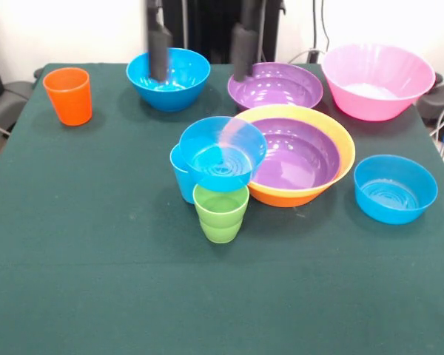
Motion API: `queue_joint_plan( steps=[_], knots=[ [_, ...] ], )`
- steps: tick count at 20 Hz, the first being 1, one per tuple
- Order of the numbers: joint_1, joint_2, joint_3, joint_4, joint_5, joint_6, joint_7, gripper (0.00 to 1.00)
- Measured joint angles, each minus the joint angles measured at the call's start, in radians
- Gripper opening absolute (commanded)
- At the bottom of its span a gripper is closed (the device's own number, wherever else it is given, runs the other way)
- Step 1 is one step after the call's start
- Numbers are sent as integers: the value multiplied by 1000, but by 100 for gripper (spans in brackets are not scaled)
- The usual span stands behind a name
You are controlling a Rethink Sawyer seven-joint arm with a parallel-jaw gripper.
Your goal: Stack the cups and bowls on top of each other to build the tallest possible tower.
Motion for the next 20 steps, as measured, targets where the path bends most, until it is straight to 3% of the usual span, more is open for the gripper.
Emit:
queue_joint_plan(
  steps=[10, 20],
  knots=[
    [-72, -5, 0, -25, -54, 88, -180, 100],
    [-111, 107, 16, -172, -147, 232, -410, 100]
  ],
)
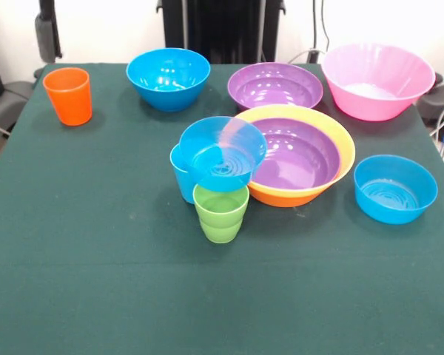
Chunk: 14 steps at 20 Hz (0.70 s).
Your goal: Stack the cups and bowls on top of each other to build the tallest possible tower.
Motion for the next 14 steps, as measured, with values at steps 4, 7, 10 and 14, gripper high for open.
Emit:
queue_joint_plan(
  steps=[4, 7, 10, 14],
  knots=[
    [-8, 52, 16, -32, -9, 26, -45, 100],
    [-8, 82, 25, -46, -11, 46, -57, 100],
    [-7, 109, 30, -49, -24, 84, -66, 100],
    [-1, 128, 30, -49, -62, 133, -111, 100]
  ],
)
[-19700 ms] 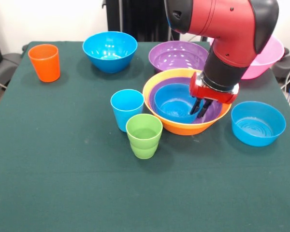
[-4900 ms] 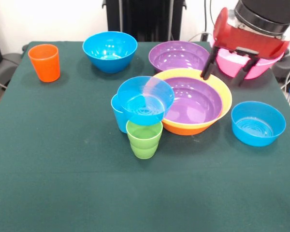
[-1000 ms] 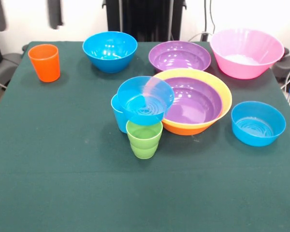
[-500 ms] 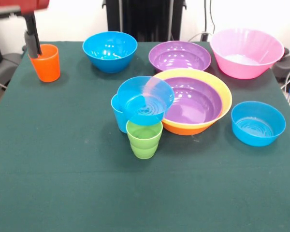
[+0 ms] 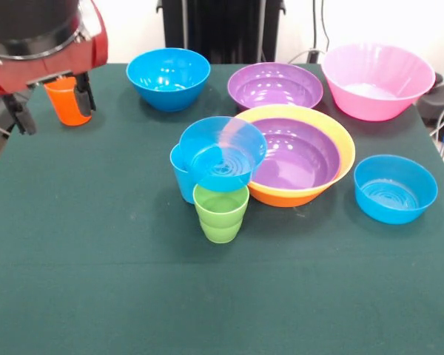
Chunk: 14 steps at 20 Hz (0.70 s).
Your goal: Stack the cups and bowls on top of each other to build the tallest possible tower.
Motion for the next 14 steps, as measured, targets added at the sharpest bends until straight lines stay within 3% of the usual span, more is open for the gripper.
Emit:
queue_joint_plan(
  steps=[5, 14],
  knots=[
    [7, 9, 0, 0, -62, 50, -180, 100],
    [6, 9, -10, 0, -78, 39, -596, 100]
  ],
)
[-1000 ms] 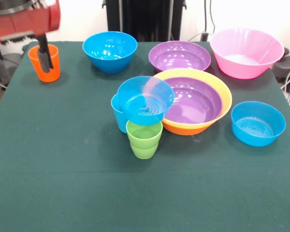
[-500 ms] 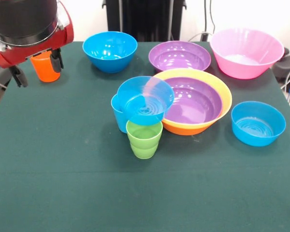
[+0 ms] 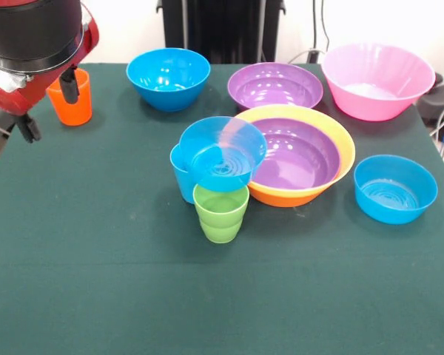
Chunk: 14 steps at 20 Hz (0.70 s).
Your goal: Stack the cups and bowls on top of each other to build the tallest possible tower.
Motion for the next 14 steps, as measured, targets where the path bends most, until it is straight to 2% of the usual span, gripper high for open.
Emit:
queue_joint_plan(
  steps=[3, 7, 9, 11, 14],
  knots=[
    [-1, 2, -10, 0, 0, -14, -75, 100],
    [-14, -1, -16, 25, 28, -47, -93, 100],
    [-31, -12, -16, 71, 76, -108, -93, 100],
    [-62, -38, -10, 160, 146, -218, -93, 100],
    [-96, -70, -1, 255, 202, -330, -101, 100]
  ],
)
